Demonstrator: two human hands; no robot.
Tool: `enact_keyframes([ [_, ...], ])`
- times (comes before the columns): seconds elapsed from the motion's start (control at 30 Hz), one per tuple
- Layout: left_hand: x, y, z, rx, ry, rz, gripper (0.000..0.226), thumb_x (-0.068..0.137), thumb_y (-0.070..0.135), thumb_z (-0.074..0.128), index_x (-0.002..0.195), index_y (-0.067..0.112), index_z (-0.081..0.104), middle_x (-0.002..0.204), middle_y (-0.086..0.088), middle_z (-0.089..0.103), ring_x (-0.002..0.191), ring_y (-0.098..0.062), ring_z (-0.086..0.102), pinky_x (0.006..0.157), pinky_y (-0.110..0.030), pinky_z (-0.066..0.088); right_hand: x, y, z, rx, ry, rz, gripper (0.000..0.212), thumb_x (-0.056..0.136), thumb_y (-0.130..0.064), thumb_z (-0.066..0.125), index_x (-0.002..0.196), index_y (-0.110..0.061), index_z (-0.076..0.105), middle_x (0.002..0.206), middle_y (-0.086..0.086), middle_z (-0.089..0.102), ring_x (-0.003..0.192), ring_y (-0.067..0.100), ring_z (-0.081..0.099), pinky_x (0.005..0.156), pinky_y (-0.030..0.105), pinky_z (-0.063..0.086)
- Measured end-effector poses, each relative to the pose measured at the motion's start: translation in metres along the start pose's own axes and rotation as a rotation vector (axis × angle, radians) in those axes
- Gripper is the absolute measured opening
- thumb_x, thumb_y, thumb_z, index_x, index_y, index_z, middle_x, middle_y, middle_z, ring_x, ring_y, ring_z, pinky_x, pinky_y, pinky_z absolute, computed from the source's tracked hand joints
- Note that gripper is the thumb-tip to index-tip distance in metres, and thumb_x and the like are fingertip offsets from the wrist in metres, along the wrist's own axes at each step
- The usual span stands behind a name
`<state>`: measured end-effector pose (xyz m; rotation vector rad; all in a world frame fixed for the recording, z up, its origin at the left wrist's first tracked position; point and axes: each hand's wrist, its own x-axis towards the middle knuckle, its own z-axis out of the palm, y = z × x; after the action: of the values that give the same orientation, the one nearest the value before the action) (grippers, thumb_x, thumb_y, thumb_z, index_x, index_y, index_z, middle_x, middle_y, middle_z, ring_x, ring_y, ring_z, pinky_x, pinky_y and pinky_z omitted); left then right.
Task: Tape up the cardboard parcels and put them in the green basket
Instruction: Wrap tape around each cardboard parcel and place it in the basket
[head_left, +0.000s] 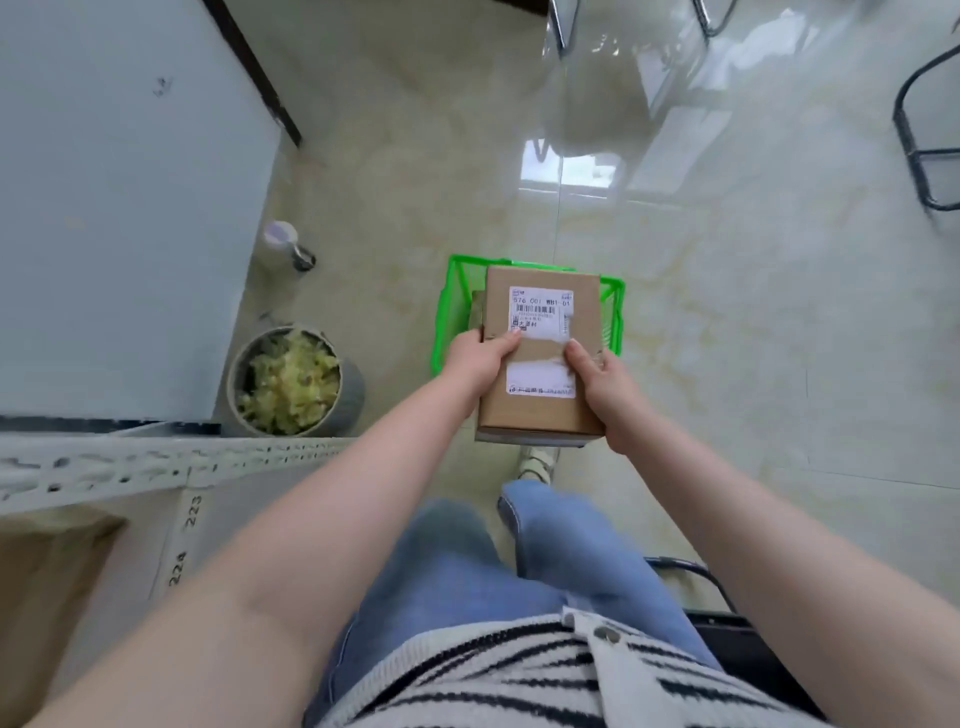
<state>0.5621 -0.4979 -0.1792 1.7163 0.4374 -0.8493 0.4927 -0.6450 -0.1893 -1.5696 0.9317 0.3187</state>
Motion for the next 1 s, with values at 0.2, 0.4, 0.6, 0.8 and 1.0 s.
enact_keyframes([
  [0.2, 0.094, 0.021, 0.058, 0.165, -0.003, -0.023, 0.050, 0.088, 0.042, 0.070, 0.129, 0.012, 0.064, 0.128, -0.012, 0.064, 0.118, -0.030, 0.060, 0.104, -0.041, 0.046, 0.096, -0.008, -0.038, -0.002, 0.016, 0.132, 0.035, 0.096, -0.043, 0.056, 0.120, -0.017, 0.054, 0.113, 0.001, 0.063, 0.102, 0.019, 0.061, 0.076, 0.027, 0.049],
  [0.4, 0.229, -0.031, 0.107, 0.319, -0.076, -0.077, 0.045, 0.092, 0.037, 0.067, 0.127, 0.009, 0.063, 0.126, -0.018, 0.062, 0.116, -0.033, 0.059, 0.102, -0.042, 0.047, 0.221, 0.057, -0.031, 0.014, 0.089, 0.182, 0.039, 0.097, -0.034, 0.058, 0.133, -0.019, 0.054, 0.120, 0.002, 0.065, 0.106, 0.018, 0.063, 0.094, 0.033, 0.049],
  [0.6, 0.377, -0.121, 0.128, 0.413, -0.019, -0.056, 0.039, 0.090, 0.040, 0.069, 0.119, 0.014, 0.068, 0.115, -0.005, 0.071, 0.105, -0.025, 0.065, 0.088, -0.034, 0.051, 0.366, 0.156, 0.006, 0.046, 0.068, 0.154, 0.028, 0.097, -0.023, 0.059, 0.125, -0.021, 0.056, 0.120, 0.003, 0.067, 0.105, 0.017, 0.065, 0.095, 0.034, 0.050],
  [0.8, 0.491, -0.192, 0.143, 0.720, 0.012, 0.037, 0.072, 0.087, 0.049, 0.068, 0.146, 0.015, 0.046, 0.154, -0.014, 0.040, 0.142, -0.031, 0.036, 0.116, -0.042, 0.030, 0.475, 0.237, 0.040, 0.070, 0.083, 0.164, 0.039, 0.098, -0.024, 0.057, 0.135, -0.012, 0.051, 0.126, 0.006, 0.064, 0.108, 0.017, 0.062, 0.093, 0.027, 0.049],
  [1.0, 0.539, -0.232, 0.144, 1.023, 0.226, -0.129, 0.133, 0.069, 0.083, 0.058, 0.156, 0.007, -0.008, 0.162, -0.024, -0.014, 0.151, -0.034, -0.013, 0.119, -0.053, -0.007, 0.530, 0.273, 0.060, 0.015, 0.058, 0.172, 0.047, 0.098, -0.024, 0.058, 0.140, -0.008, 0.044, 0.130, 0.012, 0.061, 0.117, 0.027, 0.060, 0.103, 0.045, 0.047],
])
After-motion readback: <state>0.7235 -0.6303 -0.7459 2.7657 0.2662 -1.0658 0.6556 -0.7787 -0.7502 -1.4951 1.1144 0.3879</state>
